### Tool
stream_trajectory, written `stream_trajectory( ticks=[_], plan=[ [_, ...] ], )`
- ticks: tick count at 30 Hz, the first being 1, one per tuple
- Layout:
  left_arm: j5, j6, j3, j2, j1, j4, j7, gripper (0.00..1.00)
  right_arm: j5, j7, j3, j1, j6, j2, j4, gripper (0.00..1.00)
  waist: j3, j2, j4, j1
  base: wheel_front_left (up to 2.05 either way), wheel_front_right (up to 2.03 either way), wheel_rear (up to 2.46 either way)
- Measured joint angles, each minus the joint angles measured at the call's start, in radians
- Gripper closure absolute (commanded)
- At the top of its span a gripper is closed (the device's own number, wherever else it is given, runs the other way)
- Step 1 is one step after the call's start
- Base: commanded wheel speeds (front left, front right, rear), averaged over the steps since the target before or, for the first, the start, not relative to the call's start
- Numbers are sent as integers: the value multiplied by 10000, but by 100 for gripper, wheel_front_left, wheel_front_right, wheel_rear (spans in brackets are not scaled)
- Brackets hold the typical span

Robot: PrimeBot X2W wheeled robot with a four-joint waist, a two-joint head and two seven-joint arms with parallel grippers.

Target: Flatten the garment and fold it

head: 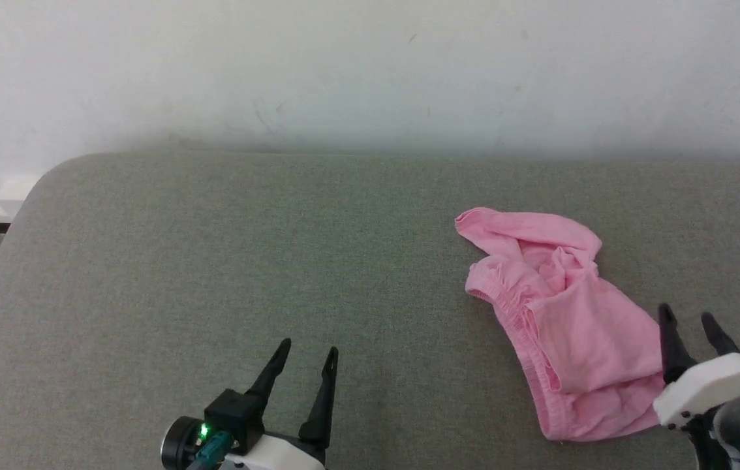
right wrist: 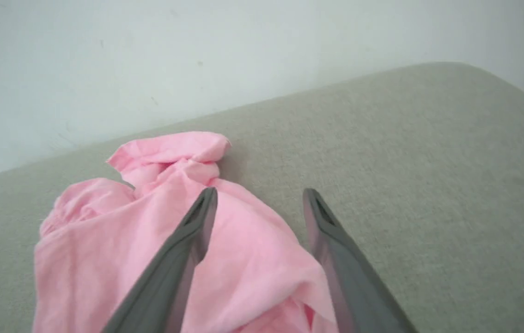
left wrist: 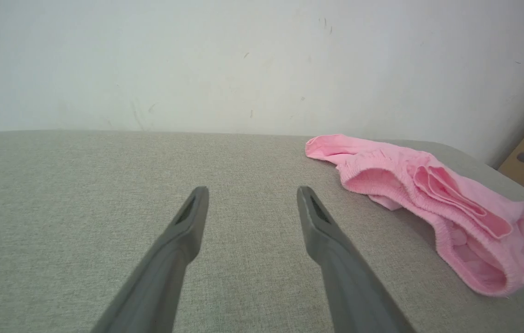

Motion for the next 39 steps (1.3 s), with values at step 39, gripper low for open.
stream_trajectory(
  ticks=[39],
  plan=[
    [-4019,-915,-6140,-993,-5062,3106,4502,1,-2023,-2374,874,654,2,38,-2773,0,1764,0,-1620,3,0,0,0]
  ],
)
